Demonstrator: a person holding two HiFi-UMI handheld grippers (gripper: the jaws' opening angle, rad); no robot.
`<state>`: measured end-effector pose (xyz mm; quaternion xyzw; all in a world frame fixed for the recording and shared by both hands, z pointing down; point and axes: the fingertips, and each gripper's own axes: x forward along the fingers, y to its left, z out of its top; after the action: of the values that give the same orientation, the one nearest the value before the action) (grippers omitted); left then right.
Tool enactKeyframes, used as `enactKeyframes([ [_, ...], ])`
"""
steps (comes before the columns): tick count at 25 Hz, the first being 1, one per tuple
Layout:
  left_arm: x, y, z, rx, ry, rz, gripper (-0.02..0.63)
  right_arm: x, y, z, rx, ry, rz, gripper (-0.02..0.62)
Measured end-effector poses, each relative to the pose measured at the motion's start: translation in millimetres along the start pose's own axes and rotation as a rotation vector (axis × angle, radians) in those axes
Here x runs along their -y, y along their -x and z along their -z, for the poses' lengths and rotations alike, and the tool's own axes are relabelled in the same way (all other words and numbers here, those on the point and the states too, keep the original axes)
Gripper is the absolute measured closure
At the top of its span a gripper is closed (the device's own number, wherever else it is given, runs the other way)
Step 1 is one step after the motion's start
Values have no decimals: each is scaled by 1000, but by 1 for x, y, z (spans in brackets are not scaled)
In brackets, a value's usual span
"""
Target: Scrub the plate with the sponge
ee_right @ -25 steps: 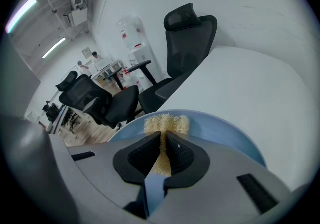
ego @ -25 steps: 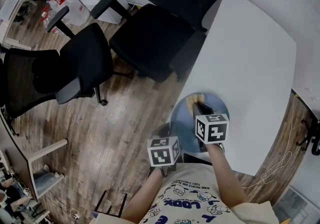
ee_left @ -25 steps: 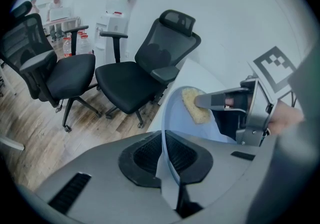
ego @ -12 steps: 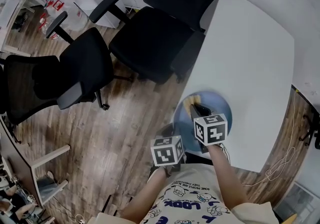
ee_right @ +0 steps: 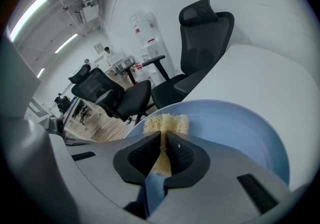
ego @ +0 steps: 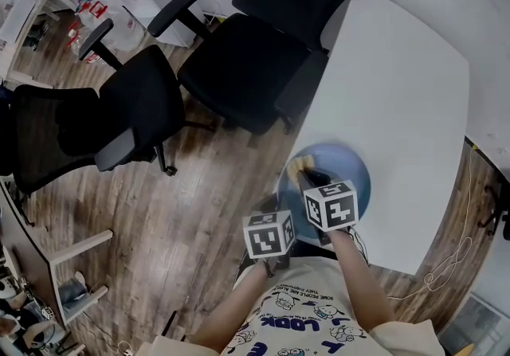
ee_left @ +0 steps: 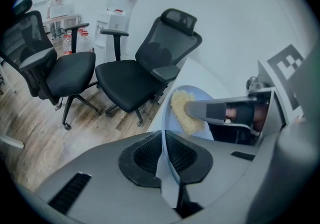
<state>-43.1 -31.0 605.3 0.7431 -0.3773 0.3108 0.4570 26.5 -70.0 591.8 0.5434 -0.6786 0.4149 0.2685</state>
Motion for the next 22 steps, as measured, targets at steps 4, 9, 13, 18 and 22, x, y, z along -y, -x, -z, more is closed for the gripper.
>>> enactKeyframes([
  [4, -4, 2, 1, -4, 1, -14, 580, -11, -1, 7, -23, 0, -38, 551],
  [9, -5, 1, -1, 2, 1, -19, 580, -20, 0, 15, -54, 27, -67, 551],
  [13, -5, 1, -1, 2, 2, -42, 580, -26, 2, 24, -80, 37, -104, 551],
  [18, -2, 1, -3, 2, 21, -45, 580, -28, 5, 29, -97, 49, -125, 551],
  [22, -3, -1, -2, 5, 22, -46, 580, -27, 7, 35, -99, 31, -130, 551],
])
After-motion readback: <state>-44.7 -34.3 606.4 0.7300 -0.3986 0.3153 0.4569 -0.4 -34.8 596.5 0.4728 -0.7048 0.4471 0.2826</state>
